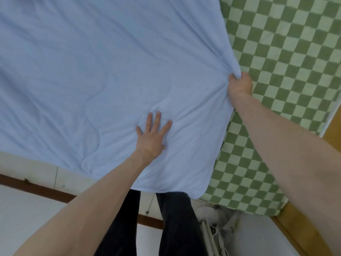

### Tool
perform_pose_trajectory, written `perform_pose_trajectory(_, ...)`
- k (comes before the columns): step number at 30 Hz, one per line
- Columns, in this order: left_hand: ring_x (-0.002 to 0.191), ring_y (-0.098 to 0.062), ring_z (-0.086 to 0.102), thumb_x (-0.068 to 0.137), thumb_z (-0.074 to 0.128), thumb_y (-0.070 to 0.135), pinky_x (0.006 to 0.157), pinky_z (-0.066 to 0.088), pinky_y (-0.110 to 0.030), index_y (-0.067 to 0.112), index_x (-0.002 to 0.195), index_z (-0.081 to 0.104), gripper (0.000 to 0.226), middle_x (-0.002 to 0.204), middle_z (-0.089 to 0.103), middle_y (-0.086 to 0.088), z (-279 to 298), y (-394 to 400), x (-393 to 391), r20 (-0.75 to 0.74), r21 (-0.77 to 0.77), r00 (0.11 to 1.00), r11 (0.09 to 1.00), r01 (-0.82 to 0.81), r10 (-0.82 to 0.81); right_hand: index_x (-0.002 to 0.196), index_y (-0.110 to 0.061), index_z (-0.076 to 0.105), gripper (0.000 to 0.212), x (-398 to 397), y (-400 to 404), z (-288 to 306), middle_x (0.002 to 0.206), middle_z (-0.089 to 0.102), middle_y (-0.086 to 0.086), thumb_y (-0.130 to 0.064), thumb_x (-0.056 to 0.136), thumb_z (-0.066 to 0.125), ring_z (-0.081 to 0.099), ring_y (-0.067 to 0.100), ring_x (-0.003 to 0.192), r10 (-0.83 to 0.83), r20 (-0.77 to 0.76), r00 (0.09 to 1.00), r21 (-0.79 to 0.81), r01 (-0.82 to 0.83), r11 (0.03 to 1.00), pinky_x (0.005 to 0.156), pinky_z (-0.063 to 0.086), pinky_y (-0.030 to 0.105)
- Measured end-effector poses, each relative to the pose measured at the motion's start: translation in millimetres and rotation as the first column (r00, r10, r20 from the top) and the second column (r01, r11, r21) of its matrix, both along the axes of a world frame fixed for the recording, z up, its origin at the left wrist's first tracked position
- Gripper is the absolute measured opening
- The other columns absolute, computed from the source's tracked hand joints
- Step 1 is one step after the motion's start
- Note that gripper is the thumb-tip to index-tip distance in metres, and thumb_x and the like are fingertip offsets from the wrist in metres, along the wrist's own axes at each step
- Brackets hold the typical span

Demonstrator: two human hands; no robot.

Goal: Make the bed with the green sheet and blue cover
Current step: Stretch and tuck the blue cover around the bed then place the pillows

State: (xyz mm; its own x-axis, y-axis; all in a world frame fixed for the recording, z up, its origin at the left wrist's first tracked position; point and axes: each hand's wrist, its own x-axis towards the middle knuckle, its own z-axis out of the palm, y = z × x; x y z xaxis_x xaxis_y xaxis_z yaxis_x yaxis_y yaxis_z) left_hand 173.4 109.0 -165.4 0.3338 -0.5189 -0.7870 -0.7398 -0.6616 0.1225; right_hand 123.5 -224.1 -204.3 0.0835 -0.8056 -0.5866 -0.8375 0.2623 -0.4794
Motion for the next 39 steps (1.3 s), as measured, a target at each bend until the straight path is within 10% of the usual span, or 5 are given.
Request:
perform_pose_trajectory(9, 0.145, -0.023, 0.037, 0.099, 0.049, 0.038, 0.114, 0.034, -0.036, 0.032, 0.156, 0.028, 0.061, 0.161, 0.035, 0.001, 72, 52, -32, -0.458, 0.233, 0.871, 0.970, -0.077, 0.179, 0.133, -0.004, 0.050, 0.053, -98, 101, 75, 0.125, 0.062, 0.012, -0.034, 0.090, 0.059, 0.063, 0.030, 0.105, 0.249, -0.378, 0.892, 0.237, -0.166, 0.957, 0.080, 0.048, 0.030)
perform_pose_trajectory(17, 0.124, -0.026, 0.056, 0.099, 0.046, 0.033, 0.094, 0.044, -0.031, 0.019, 0.138, 0.053, 0.042, 0.139, 0.059, -0.005, 234, 206, -62, -0.369, 0.204, 0.731, 0.817, -0.539, 0.574, 0.080, -0.016, 0.057, 0.016, -200, 280, 248, 0.090, 0.066, 0.006, -0.026, 0.092, 0.052, 0.057, 0.020, 0.081, 0.910, -0.182, 0.373, 0.717, -0.582, 0.383, 0.067, 0.039, 0.026)
perform_pose_trajectory(26, 0.109, -0.015, 0.063, 0.098, 0.056, 0.036, 0.100, 0.048, -0.032, 0.026, 0.123, 0.063, 0.027, 0.119, 0.067, 0.005, 343, 418, -93, -0.246, 0.105, -0.005, 0.022, -0.994, 0.969, 0.067, -0.018, 0.047, 0.029, -112, 398, 335, 0.086, 0.056, 0.008, -0.019, 0.097, 0.045, 0.051, 0.019, 0.079, 0.986, -0.118, 0.119, 0.674, -0.719, 0.167, 0.067, 0.038, 0.025)
perform_pose_trajectory(34, 0.074, -0.020, 0.054, 0.099, 0.051, 0.021, 0.065, 0.041, -0.029, 0.013, 0.076, 0.068, 0.030, 0.077, 0.061, -0.002, 353, 570, -140, -0.204, 0.263, -0.283, -0.226, -0.938, 0.937, 0.100, -0.006, 0.068, 0.024, 77, 543, 384, 0.100, 0.073, 0.014, -0.022, 0.094, 0.051, 0.061, 0.021, 0.077, 0.941, 0.030, 0.337, 0.434, -0.853, 0.291, 0.074, 0.048, 0.033)
perform_pose_trajectory(39, 0.088, -0.018, 0.062, 0.102, 0.051, 0.023, 0.074, 0.046, -0.028, 0.007, 0.101, 0.075, 0.029, 0.099, 0.070, -0.007, 340, 653, -87, -0.220, 0.261, -0.297, -0.238, -0.936, 0.929, 0.106, -0.013, 0.067, 0.022, 150, 630, 397, 0.099, 0.072, 0.006, -0.025, 0.096, 0.051, 0.064, 0.018, 0.078, 0.914, 0.075, 0.400, 0.385, -0.857, 0.343, 0.079, 0.052, 0.035)
